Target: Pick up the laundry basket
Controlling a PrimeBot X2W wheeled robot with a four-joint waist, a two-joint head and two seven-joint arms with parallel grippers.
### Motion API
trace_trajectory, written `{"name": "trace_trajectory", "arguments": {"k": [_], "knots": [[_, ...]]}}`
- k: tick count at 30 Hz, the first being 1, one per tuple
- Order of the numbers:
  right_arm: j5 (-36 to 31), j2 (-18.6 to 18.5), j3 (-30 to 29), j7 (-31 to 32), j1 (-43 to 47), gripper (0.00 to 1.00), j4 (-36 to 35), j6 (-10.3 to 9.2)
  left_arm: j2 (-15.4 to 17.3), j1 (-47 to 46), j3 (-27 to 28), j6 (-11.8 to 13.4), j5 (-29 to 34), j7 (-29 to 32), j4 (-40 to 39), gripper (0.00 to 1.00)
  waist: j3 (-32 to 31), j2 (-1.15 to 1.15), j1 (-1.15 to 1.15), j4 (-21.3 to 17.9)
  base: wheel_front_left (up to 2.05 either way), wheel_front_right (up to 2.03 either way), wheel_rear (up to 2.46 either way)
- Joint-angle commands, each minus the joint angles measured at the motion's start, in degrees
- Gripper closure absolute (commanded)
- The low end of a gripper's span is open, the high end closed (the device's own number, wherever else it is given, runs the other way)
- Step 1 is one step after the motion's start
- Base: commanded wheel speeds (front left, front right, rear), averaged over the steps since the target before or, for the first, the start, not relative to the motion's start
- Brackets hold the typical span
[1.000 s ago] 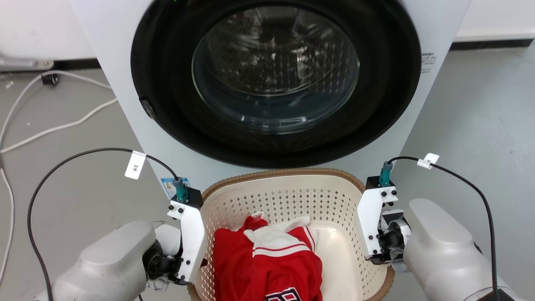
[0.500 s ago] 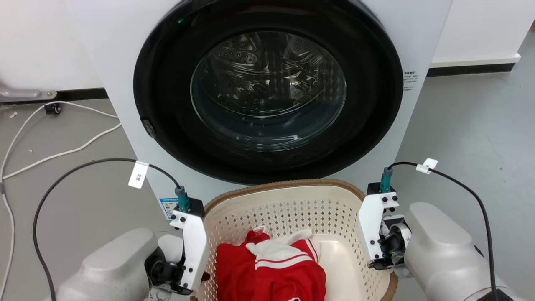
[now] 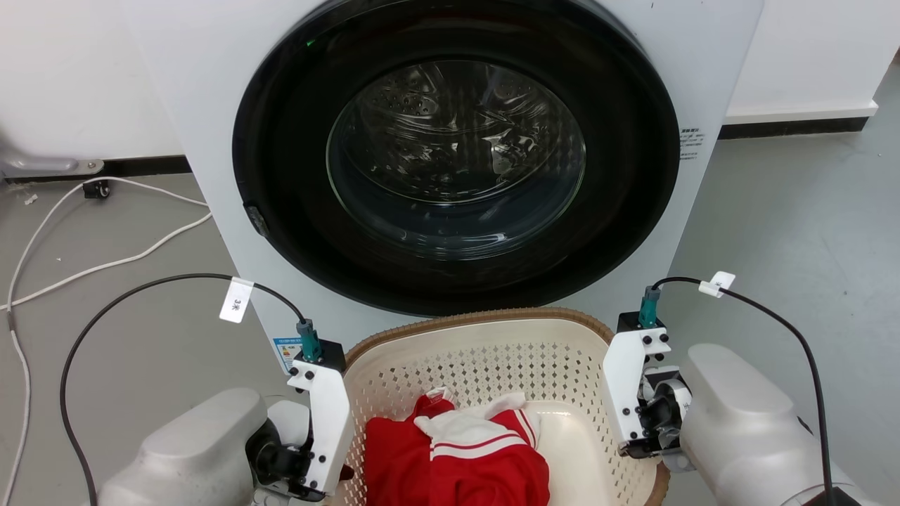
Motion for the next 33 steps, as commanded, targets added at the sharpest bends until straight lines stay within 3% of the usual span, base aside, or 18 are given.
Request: {"name": "trace_trajectory", "arguments": {"k": [1, 33], "knots": [[-0.2, -0.8, 0.7, 0.0, -0.8, 1.0, -0.1, 0.86, 0.7, 0.4, -0.4, -0.7, 0.5, 0.8, 0.3, 1.0, 0.0, 0.0, 0.0, 0.0, 0.0, 0.0, 0.0], [3.0, -0.8, 3.6, -0.3, -1.6, 1.0, 1.2, 0.86, 1.1, -1.2, -0.3, -0.6, -1.3, 1.2, 1.2, 1.0, 0.1, 0.0, 0.0, -1.0, 0.0, 0.0, 0.0]]}}
